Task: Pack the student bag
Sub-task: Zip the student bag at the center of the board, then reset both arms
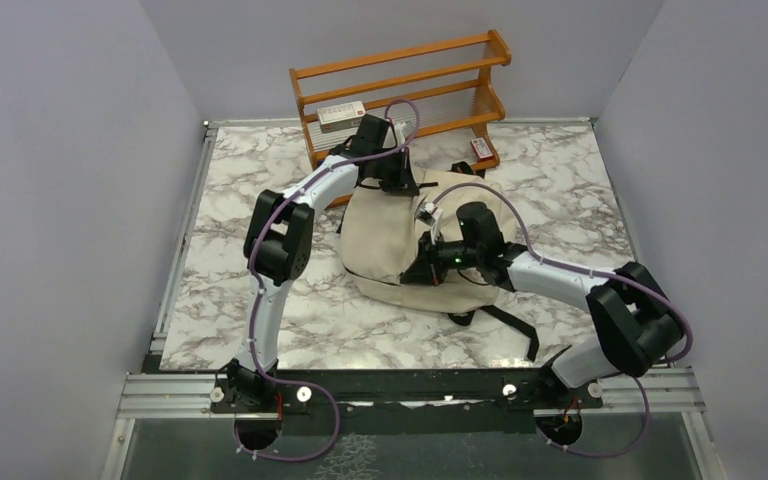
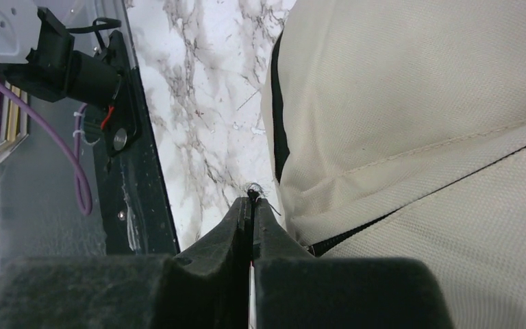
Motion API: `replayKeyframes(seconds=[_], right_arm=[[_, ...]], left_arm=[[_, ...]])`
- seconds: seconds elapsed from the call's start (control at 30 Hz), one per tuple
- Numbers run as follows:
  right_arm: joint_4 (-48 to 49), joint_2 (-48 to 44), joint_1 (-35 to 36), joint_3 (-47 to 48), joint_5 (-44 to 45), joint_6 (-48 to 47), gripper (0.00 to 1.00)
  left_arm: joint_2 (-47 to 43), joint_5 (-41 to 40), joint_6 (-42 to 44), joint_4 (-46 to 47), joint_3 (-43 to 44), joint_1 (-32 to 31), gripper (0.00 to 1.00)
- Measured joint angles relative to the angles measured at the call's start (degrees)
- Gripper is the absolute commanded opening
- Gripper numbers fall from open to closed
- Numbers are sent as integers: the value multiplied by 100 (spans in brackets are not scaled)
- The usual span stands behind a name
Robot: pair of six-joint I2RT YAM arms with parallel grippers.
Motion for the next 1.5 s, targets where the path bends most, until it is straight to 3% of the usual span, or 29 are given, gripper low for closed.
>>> replayKeyframes(seconds=[0.1,0.2,0.3,0.4,0.6,0.8,0.93,1.2,1.27,1.5], right_arm=[[-208,-262,61,0,367,83,23],[-457,-713,166,15,791,186,36],[-678,-1021,205,258,1250,225,41],[-815,-1150,216,625,1749,232,42],[-964,-1497,216,925,3130,317,47],[-1213,-1733,216,927,4590,398,64],[-1613,-1729,208,1023,5335,590,72],[-1921,-1519,-15,1720,5613,846,85],[-1958,-1342,-144,1930,5571,850,99],[-2124,-1176,-1327,1950,4426,1049,100]], left_arm=[[2,48,11,90,0,15,1],[-13,142,24,442,-42,74,14],[-109,227,46,745,-170,138,32],[-358,297,59,1069,-374,232,37],[-1392,369,90,1521,-907,396,46],[-2649,317,321,1784,-1794,573,63],[-3650,-20,479,1976,-2879,826,74],[-5668,-1051,358,1993,-4909,1965,94],[-5963,-1346,376,1950,-5060,1987,99],[-7156,-2586,448,1613,-5718,1980,99]])
